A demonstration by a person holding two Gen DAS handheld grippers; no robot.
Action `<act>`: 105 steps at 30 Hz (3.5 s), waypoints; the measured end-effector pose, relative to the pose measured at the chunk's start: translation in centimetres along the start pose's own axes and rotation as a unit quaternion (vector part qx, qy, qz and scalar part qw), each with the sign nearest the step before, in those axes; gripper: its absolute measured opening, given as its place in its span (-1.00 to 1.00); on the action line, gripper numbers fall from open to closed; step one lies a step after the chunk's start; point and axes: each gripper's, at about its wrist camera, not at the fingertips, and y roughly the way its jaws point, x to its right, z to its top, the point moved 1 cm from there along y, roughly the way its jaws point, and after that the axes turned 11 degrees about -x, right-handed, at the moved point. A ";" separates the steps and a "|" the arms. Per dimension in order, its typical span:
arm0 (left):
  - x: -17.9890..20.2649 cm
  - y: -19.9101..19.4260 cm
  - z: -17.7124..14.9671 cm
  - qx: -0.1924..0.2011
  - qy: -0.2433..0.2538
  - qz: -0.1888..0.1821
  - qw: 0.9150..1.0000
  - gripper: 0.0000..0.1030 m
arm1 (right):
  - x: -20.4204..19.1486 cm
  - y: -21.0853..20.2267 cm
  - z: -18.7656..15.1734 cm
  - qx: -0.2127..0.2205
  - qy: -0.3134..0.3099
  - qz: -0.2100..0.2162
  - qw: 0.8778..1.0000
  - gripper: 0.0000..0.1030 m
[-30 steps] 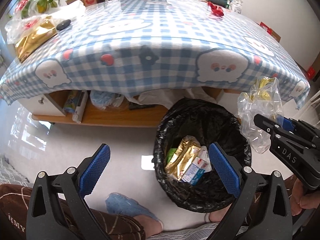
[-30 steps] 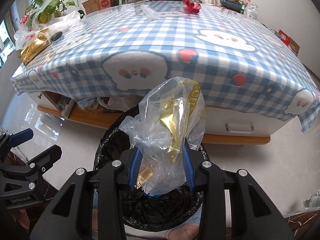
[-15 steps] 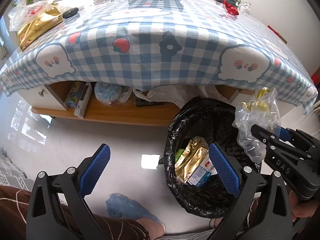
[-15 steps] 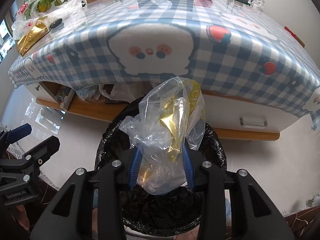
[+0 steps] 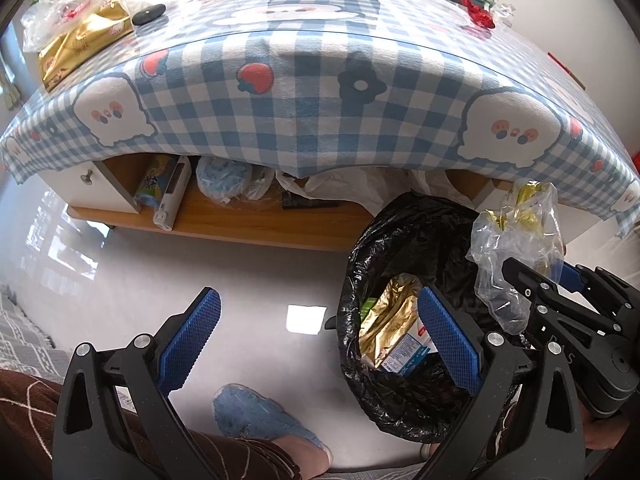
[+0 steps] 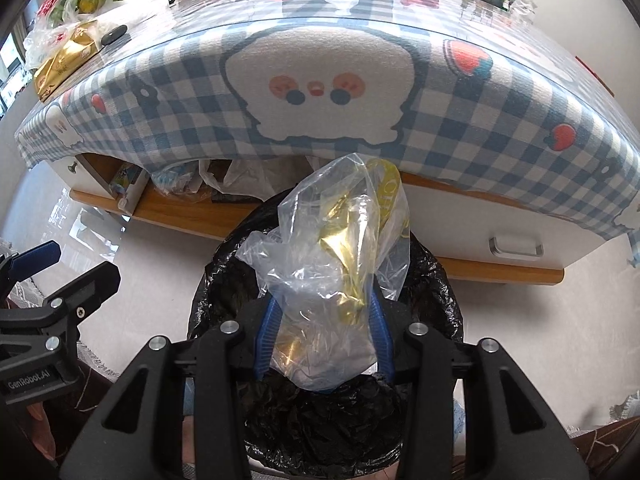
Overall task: Collect trash
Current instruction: 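Lower the right tool into the bin and open it to drop the plastic bag, then move both open tools back over the table toward the tube and red net, then grasp the clear plastic tube with the left tool while the right tool grasps the red mesh net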
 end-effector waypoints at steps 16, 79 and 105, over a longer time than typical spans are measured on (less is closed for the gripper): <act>0.2 -1.5 -0.1 0.010 -0.002 0.004 1.000 0.89 | 1.4 -3.1 0.2 0.038 0.017 -0.009 0.999 0.48; 10.3 -8.6 22.2 0.103 0.045 -0.011 0.994 0.88 | 12.9 -13.6 18.1 0.157 0.050 -0.064 0.984 0.85; 13.4 -0.8 33.5 0.070 0.036 0.018 0.997 0.51 | 18.3 -7.4 29.0 0.123 0.089 -0.040 0.988 0.85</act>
